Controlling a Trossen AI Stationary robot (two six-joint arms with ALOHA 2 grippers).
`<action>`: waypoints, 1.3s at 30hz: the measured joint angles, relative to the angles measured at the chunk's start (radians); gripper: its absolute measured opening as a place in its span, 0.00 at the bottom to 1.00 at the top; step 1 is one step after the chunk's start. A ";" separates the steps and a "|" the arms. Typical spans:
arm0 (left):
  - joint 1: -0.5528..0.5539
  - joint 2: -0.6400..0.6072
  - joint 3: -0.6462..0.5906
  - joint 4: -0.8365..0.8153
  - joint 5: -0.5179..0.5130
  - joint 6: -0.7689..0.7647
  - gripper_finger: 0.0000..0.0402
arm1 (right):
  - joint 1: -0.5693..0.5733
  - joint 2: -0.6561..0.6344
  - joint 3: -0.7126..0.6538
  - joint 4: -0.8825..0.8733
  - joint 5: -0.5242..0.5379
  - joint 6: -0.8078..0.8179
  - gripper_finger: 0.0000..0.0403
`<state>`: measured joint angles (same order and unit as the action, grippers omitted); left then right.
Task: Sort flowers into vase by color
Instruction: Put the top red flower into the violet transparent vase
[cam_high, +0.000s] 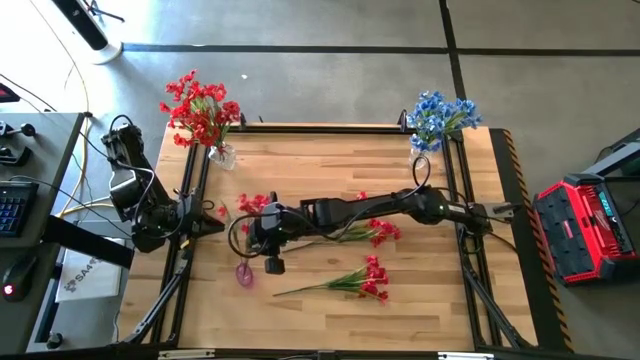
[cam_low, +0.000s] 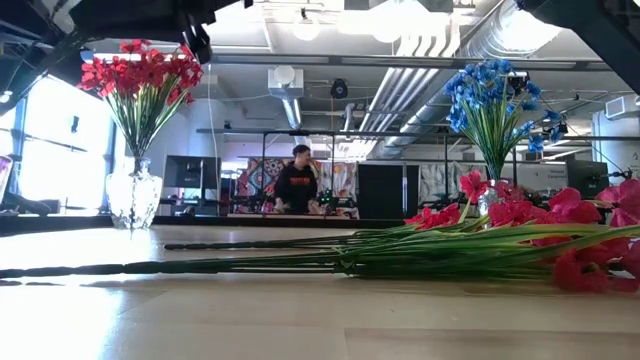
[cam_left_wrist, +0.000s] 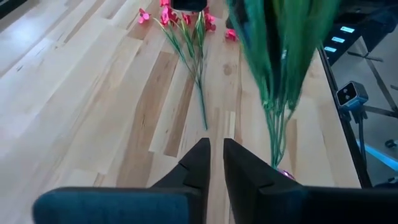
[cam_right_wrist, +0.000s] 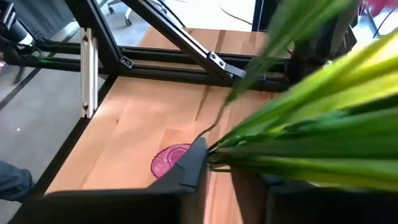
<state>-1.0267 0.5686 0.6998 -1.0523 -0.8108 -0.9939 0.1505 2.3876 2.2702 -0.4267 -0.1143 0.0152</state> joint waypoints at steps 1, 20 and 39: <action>0.000 0.000 0.000 0.004 0.000 0.000 0.10 | 0.000 0.001 0.000 0.005 -0.001 -0.009 0.17; 0.000 0.000 0.089 -0.143 0.030 -0.192 0.16 | -0.015 -0.019 0.084 0.057 -0.063 0.013 0.65; 0.000 0.000 0.352 -0.188 -0.277 -0.051 0.11 | -0.067 -0.092 0.085 0.042 -0.137 0.429 0.65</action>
<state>-1.0267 0.5682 1.0517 -1.2407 -1.0878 -1.0446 0.0840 2.2960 2.3554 -0.3846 -0.2516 0.4445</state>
